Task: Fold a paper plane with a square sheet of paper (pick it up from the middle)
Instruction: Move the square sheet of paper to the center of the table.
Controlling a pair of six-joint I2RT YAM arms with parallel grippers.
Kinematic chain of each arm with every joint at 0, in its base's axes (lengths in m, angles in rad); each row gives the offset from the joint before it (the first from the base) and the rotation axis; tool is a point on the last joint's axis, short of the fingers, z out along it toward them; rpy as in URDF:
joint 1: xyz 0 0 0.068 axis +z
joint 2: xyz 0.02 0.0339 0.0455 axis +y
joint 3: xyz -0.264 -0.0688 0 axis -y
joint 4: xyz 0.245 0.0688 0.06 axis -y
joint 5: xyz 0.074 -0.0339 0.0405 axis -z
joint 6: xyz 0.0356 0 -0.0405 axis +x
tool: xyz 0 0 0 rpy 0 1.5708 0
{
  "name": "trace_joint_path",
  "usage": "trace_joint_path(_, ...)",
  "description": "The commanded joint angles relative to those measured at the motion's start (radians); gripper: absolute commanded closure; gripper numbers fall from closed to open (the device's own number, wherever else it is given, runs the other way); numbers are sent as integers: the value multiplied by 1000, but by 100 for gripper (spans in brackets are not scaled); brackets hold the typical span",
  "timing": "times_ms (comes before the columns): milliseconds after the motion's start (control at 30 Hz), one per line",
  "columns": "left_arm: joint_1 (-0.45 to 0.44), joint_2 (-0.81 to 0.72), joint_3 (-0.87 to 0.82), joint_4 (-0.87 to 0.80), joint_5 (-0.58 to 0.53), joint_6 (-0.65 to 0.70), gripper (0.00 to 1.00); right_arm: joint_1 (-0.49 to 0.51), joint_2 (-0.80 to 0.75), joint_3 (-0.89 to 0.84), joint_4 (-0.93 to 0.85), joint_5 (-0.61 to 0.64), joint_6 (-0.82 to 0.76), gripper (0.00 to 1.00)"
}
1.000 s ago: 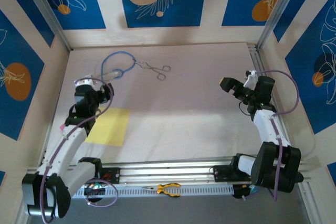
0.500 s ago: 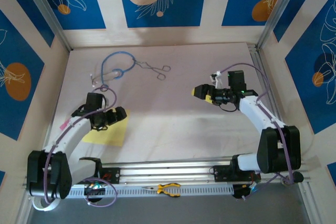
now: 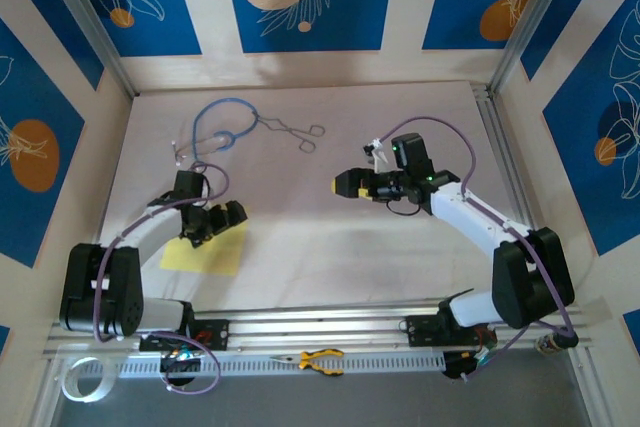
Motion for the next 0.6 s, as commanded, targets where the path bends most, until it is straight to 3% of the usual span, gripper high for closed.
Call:
trace_joint_path(0, -32, 26, -51, 52, 79, -84, 0, 34, -46, -51, 59, 84, 105, 1)
trace_joint_path(167, -132, 27, -89, 149, 62, -245, 0, 70, -95, -99, 47, 161, 127, 1)
trace_joint_path(300, -282, 54, -91, 252, -14, -409, 0, 74, -131, -132, 36, 183, 169, 1)
trace_joint_path(567, -526, 266, 139, 353, -136, -578, 0, 76, -220, -214, 36, 287, 248, 1)
